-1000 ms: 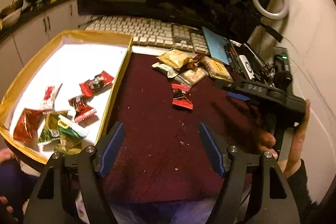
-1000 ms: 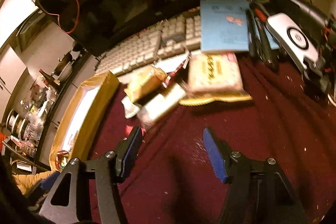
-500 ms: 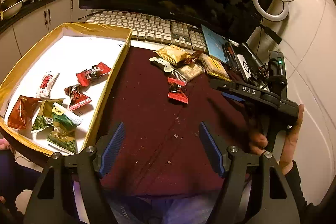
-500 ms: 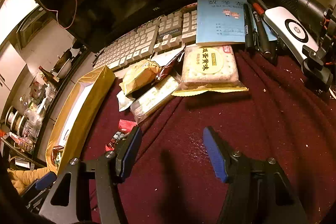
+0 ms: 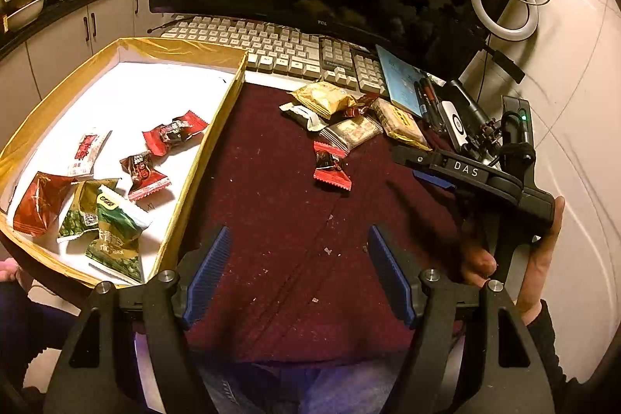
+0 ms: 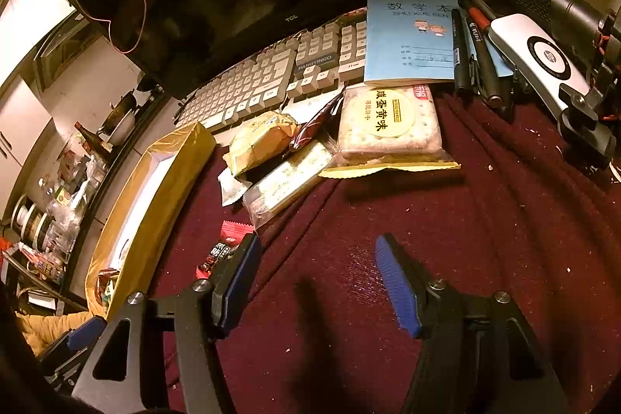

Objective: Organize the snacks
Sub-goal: 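Move both grippers back over the cloth toward the remaining snacks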

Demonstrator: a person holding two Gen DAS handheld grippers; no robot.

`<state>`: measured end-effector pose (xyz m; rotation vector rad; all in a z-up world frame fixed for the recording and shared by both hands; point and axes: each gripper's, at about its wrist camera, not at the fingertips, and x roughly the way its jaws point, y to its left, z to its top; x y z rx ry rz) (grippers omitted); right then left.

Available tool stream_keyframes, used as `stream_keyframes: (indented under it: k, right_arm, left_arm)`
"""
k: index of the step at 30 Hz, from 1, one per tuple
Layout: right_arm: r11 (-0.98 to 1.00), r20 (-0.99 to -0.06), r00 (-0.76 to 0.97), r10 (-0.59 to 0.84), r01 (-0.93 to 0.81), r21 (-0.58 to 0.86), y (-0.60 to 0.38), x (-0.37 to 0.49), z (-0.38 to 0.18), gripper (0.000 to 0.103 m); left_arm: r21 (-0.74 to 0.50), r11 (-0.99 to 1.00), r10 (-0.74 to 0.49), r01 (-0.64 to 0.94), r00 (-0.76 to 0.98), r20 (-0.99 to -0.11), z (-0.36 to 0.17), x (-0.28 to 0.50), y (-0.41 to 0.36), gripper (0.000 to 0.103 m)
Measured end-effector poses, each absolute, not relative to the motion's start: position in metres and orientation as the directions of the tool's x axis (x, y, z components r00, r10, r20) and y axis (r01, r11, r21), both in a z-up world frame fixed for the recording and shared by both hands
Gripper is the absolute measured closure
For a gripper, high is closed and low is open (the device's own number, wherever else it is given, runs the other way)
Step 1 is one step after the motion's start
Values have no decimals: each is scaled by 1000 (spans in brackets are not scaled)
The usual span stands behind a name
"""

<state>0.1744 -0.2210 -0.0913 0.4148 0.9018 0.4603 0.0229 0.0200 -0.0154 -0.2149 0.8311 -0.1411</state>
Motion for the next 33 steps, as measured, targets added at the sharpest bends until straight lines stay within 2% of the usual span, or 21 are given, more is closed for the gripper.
stream_keyframes:
  k: [33]
  right_arm:
    - [805, -601, 566, 564, -215, 553, -229, 168, -88, 38]
  left_arm:
    - [-232, 971, -209, 49, 638, -741, -24, 28, 9, 31]
